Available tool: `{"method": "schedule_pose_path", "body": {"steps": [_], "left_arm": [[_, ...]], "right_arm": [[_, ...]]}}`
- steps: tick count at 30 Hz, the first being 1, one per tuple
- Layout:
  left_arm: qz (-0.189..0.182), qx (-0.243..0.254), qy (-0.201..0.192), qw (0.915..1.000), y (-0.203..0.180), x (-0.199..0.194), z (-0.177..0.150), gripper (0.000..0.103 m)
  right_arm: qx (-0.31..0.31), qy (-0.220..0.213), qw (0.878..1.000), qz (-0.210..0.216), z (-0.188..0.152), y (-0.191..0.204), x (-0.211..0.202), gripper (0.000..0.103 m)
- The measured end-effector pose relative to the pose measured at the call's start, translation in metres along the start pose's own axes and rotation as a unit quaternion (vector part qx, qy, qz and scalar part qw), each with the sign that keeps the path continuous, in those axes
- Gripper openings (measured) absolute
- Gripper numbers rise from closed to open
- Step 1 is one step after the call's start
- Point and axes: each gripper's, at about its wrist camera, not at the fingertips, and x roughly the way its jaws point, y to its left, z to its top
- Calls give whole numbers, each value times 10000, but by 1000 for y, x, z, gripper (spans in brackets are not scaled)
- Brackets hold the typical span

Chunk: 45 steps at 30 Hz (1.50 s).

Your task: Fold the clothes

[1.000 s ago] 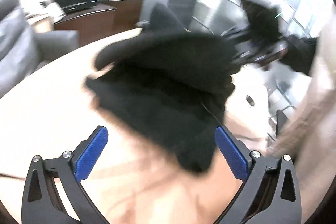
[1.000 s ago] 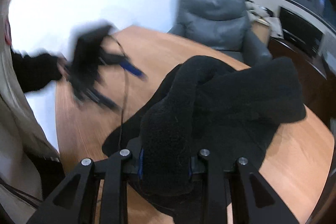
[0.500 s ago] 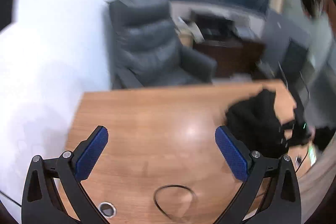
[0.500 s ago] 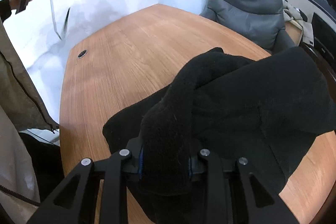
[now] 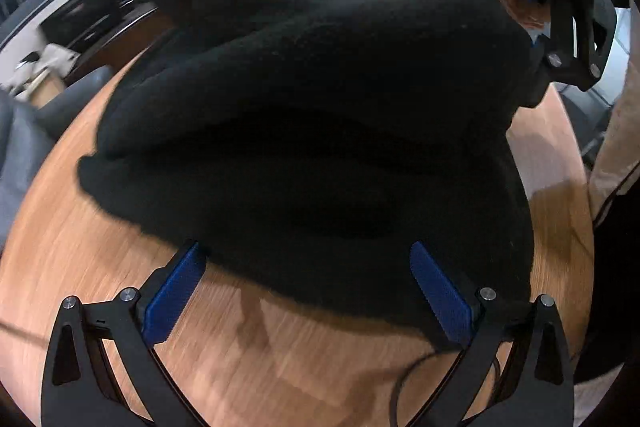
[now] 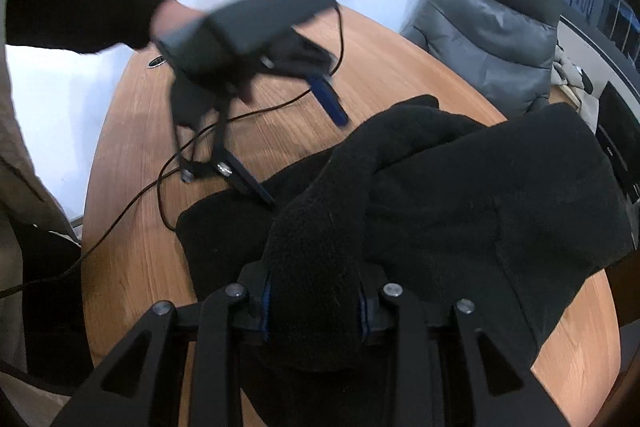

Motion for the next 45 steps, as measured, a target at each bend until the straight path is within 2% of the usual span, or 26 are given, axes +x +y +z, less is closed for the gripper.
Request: {"method": "schedule_pose_path", "body": {"steps": [3,9,12,16,21,23,24,25,26,27,28,30,31,32,36,39,40,42,44,45], "left_arm": [[-241,39,-27,9997,7,7,2,103],[-464,169,-184,9986,15,14,5,103],[-553,123,-288,9980,19,17,8,103],[-598,40,-328,9977,24,18,10,103],[-564,-155,-255,9980,37,-1,10,103],[-529,-242,-221,9981,43,-14,10,103],[-480,-312,-243,9981,47,-27,10,103],[-400,-404,-291,9980,51,-45,11,103],[-338,-480,-355,9976,54,-63,14,103],[-292,-553,-474,9969,57,-83,19,103],[-243,-593,-613,9961,58,-102,30,103],[-145,-669,-894,9936,59,-138,52,103],[-188,-669,-1075,9918,63,-159,64,103],[-281,-635,-1198,9904,53,-162,69,103],[-893,-48,-1570,9835,27,-140,141,103],[-1347,369,-1556,9779,3,-99,172,103],[-1414,472,-1280,9805,-4,-81,177,103],[-1263,636,-493,9887,-11,-28,158,103],[-1101,714,-118,9913,-15,-2,130,103],[-1028,708,-248,9919,-16,-1,122,103]], "right_arm": [[93,-48,9999,11,0,0,-1,31],[128,-159,9997,120,14,3,-18,31],[8,-228,9991,370,19,15,-20,31],[-50,-162,9978,645,12,31,9,32],[-110,-92,9981,602,16,30,21,33],[-196,-42,9979,610,18,31,20,39],[-160,-50,9977,663,19,32,21,47],[-123,-57,9973,717,19,33,22,59],[-78,-74,9968,794,20,34,22,67],[-17,-109,9957,916,22,35,21,81],[48,-168,9946,1022,23,36,18,85],[221,-392,9921,1169,23,30,2,85],[379,-520,9899,1262,21,23,-12,85],[537,-648,9872,1354,19,15,-27,85],[1143,-1098,9728,1686,10,-15,-83,85],[1414,-967,9706,1688,-5,-27,-114,85],[1481,-934,9707,1643,-10,-31,-121,85],[1519,-907,9748,1362,-19,-36,-122,85],[1557,-880,9780,1079,-28,-41,-122,85],[1575,-866,9792,937,-32,-44,-122,85]]}}
